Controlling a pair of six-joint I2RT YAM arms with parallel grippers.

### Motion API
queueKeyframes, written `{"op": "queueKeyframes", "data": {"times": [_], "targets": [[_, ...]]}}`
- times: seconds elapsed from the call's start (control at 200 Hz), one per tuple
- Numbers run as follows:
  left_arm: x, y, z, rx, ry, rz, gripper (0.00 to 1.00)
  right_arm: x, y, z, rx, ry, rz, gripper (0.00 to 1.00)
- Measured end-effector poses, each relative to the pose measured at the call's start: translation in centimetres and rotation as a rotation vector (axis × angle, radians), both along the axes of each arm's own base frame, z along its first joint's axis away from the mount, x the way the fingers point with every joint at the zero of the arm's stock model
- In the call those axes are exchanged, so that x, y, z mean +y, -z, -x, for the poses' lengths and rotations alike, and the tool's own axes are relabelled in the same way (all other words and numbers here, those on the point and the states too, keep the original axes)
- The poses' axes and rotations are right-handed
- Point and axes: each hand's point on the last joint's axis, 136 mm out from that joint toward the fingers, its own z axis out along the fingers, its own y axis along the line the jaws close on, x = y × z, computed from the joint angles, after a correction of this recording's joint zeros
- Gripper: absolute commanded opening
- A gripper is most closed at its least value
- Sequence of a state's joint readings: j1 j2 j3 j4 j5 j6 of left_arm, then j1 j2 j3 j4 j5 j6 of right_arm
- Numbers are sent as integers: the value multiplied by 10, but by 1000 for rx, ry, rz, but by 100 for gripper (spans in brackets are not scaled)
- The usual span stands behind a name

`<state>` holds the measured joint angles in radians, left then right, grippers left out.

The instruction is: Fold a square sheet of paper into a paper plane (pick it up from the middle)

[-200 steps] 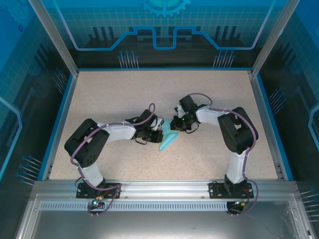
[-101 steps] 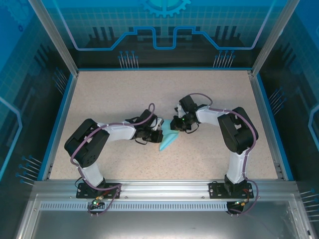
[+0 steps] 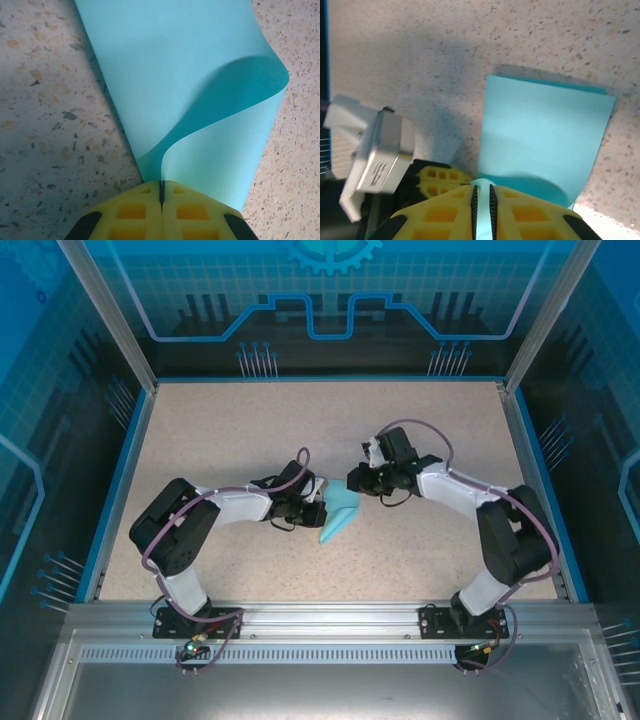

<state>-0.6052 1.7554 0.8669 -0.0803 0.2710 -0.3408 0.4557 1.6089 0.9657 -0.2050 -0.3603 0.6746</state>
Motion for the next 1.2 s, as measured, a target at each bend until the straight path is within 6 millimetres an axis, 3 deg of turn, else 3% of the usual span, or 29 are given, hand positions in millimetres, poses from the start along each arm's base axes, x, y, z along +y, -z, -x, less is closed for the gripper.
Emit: {"op": "queueKeyframes", "data": {"times": [0.25,0.375,0.535,1.195], "targets": [[-1,0,1,5,4,8,0,23,39,59,127,-20,-38,11],[-2,0,1,6,7,12,0,43,42,78,147,-39,-63,11],[-2,0,1,6,7,13,0,54,40,81,141,-25,-95,11],[-6,0,3,16,20,33,0,51,63,83,205,6,-59,12]]}}
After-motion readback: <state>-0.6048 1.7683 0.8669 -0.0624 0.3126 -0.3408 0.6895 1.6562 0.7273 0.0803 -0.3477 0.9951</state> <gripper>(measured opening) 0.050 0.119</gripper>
